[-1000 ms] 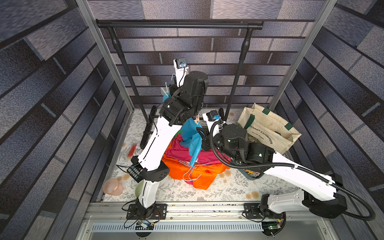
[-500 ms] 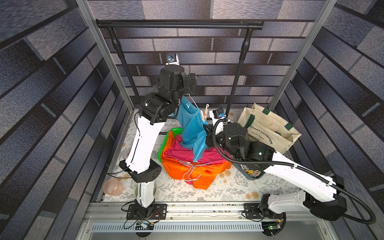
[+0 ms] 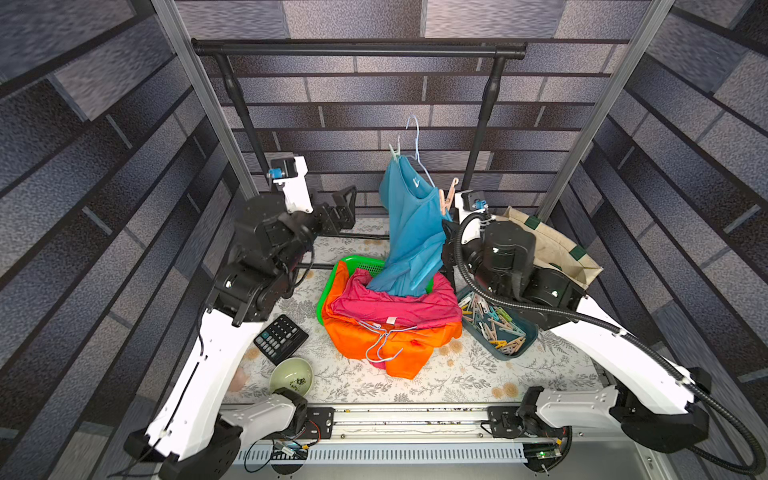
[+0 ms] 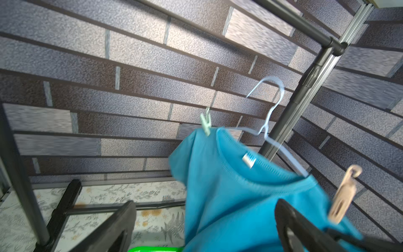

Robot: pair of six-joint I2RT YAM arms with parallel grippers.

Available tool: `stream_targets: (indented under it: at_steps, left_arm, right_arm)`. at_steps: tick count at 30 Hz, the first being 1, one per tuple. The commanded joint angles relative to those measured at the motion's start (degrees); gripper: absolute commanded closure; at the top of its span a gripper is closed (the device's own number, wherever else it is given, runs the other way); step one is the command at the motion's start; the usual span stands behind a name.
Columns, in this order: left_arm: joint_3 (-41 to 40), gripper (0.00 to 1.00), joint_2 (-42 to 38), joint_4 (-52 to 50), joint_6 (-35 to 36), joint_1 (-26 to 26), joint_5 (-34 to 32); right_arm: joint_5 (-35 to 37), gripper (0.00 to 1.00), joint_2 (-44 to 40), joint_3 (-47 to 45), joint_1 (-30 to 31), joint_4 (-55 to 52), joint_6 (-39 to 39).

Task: Use clothespins to secure the t-shirt on both sides of the hanger
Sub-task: Hang the hanger on the clothesline.

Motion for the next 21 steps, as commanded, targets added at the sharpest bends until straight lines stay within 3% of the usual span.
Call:
stream_targets:
  at_steps: [1,7,15,21]
  left_arm:
    - [-5.9,0.0,-5.4,17.2,1.8,1.3,0.3]
    - [-0.7,0.0,-2.7,3.9,3.3,1.9,2.6]
    - [-2.6,0.0,-0.9,2.8,1.8,1.9,3.8]
    - [-2.9,0.0,0.7,1.9,1.0,1.8,5.2]
  right_arm:
    - [1.3,1.0,-2.7,7.4,-0.1,4.8,-7.5]
    - [-2.3,1.0,2.0,19.1,-0.5,6.0,-12.9]
    - [-0.8,1.0,14.0,39.1,-2.9,-3.7,-13.4]
    - [-2.5,1.0,17.8,42.2,-8.8,-5.9,-9.1]
